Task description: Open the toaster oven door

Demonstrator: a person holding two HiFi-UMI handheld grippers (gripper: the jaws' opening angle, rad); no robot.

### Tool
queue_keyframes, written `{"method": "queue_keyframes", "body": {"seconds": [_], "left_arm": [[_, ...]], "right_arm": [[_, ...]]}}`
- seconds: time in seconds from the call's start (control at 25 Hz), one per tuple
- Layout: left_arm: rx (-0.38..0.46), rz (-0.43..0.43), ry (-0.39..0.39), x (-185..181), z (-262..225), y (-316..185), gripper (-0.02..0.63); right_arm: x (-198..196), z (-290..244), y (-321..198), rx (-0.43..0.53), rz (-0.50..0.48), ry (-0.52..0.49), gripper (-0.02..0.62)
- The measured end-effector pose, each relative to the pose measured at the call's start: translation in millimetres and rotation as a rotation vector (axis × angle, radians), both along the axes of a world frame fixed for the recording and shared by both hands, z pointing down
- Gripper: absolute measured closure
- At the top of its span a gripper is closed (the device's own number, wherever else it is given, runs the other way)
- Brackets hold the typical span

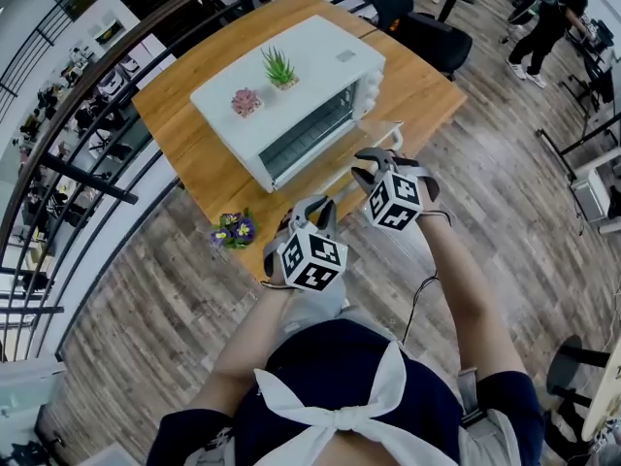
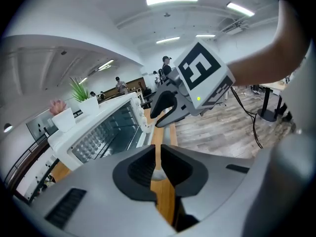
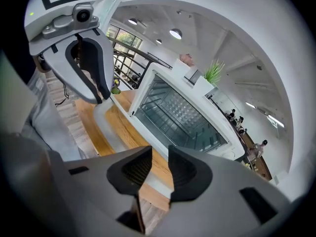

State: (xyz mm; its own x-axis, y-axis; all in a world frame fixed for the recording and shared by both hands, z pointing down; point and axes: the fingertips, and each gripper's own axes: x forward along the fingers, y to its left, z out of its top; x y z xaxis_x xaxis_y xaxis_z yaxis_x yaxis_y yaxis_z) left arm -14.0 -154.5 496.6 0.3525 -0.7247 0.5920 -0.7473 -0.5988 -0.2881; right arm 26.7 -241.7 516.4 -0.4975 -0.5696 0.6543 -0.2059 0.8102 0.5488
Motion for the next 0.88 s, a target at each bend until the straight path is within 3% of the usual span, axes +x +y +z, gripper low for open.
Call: {"method": "queue_keyframes", "body": {"seconds": [0.88], "left_arm": [[-0.048, -0.085, 0.086, -32, 2, -8, 0.583]], "right_arm": [[15, 24, 15, -0.05, 0.023, 0.02, 0.488]]}}
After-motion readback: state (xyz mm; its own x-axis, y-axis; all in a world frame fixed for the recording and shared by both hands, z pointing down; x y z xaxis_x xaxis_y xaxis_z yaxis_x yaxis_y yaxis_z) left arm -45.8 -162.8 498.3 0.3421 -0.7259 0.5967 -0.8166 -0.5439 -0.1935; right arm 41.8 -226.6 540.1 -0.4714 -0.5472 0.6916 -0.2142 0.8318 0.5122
